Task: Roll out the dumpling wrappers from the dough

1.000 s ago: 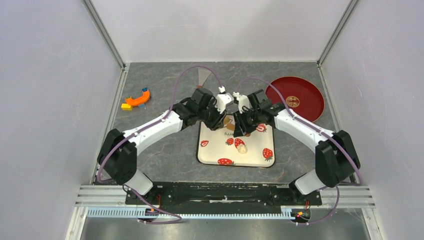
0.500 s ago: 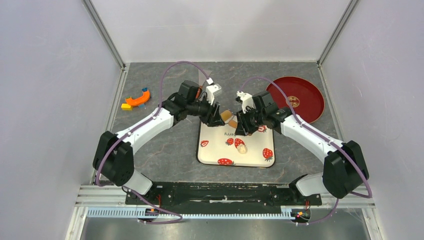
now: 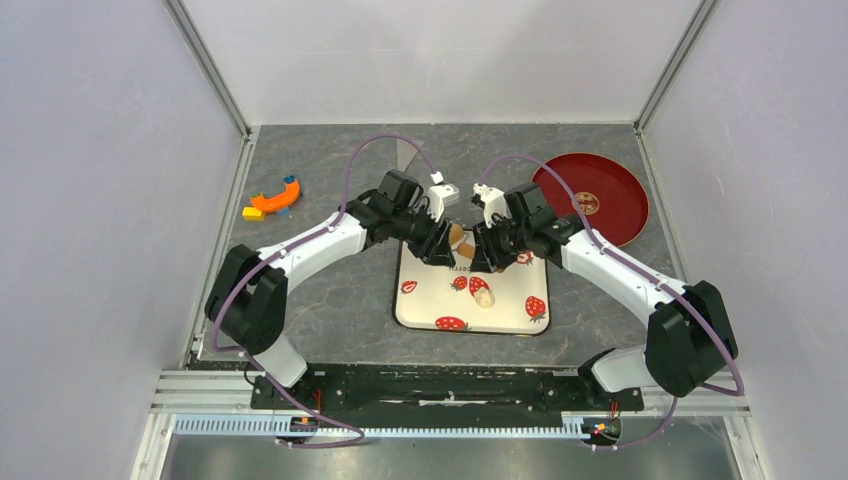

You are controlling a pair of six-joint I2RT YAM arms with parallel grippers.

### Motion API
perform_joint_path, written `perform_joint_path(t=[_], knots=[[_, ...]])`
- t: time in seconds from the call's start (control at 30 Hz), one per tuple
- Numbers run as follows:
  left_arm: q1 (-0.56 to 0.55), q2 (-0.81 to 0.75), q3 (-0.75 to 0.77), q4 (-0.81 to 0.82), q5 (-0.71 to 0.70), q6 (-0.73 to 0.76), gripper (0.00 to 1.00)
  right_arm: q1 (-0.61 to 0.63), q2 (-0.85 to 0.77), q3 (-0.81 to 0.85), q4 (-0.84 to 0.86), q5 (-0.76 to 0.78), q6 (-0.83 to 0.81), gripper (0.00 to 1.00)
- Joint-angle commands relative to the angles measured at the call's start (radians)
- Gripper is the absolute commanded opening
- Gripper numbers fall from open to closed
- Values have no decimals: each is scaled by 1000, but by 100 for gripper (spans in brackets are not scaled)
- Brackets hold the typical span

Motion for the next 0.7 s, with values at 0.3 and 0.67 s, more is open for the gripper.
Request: perform_joint_path(t=[0.3, 0.67], knots=[[-37, 30, 65, -82, -73, 56, 2, -1, -23, 74, 88, -16, 44, 0], [-38, -115, -17, 32, -403, 17, 2, -8, -73, 76, 181, 9, 194, 98]])
